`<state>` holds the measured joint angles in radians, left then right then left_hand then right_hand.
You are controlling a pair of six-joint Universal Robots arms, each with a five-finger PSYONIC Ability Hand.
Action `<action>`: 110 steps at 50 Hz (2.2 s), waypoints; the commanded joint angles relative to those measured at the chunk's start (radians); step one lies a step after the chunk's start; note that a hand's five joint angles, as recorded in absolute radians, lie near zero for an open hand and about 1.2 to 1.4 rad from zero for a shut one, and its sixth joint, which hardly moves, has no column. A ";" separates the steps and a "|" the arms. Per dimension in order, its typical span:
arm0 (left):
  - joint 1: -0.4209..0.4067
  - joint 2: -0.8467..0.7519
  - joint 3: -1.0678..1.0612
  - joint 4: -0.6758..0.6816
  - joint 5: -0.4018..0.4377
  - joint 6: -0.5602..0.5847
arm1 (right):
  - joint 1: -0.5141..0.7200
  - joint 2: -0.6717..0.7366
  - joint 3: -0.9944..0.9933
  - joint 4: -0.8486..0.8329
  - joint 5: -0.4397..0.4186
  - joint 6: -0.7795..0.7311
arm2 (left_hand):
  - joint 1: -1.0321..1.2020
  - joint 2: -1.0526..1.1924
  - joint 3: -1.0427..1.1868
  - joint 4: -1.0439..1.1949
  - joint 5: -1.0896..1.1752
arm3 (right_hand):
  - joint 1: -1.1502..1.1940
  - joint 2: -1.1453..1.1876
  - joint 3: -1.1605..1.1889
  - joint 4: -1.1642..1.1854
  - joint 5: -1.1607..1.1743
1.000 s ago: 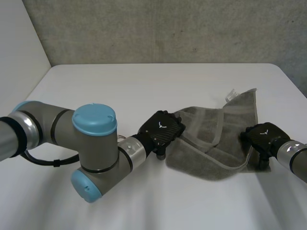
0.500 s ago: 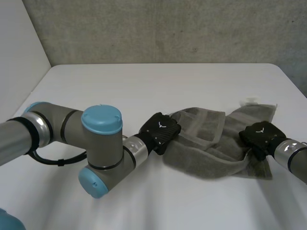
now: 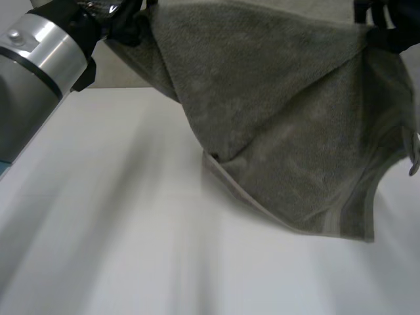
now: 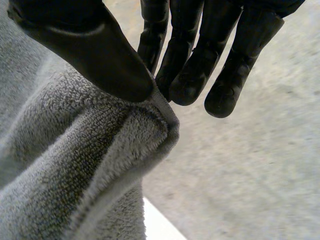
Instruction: Fold the towel.
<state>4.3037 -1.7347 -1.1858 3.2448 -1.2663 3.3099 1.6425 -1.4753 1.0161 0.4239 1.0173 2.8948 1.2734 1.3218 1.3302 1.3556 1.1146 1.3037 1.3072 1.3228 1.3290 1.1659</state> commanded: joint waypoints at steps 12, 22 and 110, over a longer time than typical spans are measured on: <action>0.077 -0.083 -0.245 -0.046 0.004 -0.001 | 0.226 0.306 -0.005 0.205 0.199 -0.282 | 0.123 0.074 0.066 0.041 0.107 | 0.093 0.089 0.073 0.067 0.056; 0.083 -0.272 -0.304 -0.086 0.002 0.174 | 0.241 0.407 0.114 0.210 0.221 -0.388 | 0.123 0.074 0.066 0.041 0.107 | 0.093 0.089 0.073 0.067 0.056; 0.257 -0.230 -0.606 0.474 -0.033 0.105 | 0.545 0.881 -0.224 -0.422 0.428 0.006 | 0.123 0.074 0.066 0.041 0.107 | -0.949 -0.952 -0.968 -0.974 -0.986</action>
<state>4.5610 -1.9645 -1.7908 3.7150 -1.2993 3.4146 2.1853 -0.7265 0.9464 -0.0060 1.4358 2.9031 1.2808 1.3340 1.3400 1.3603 1.1203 0.2894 0.2852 0.2827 0.2812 0.1205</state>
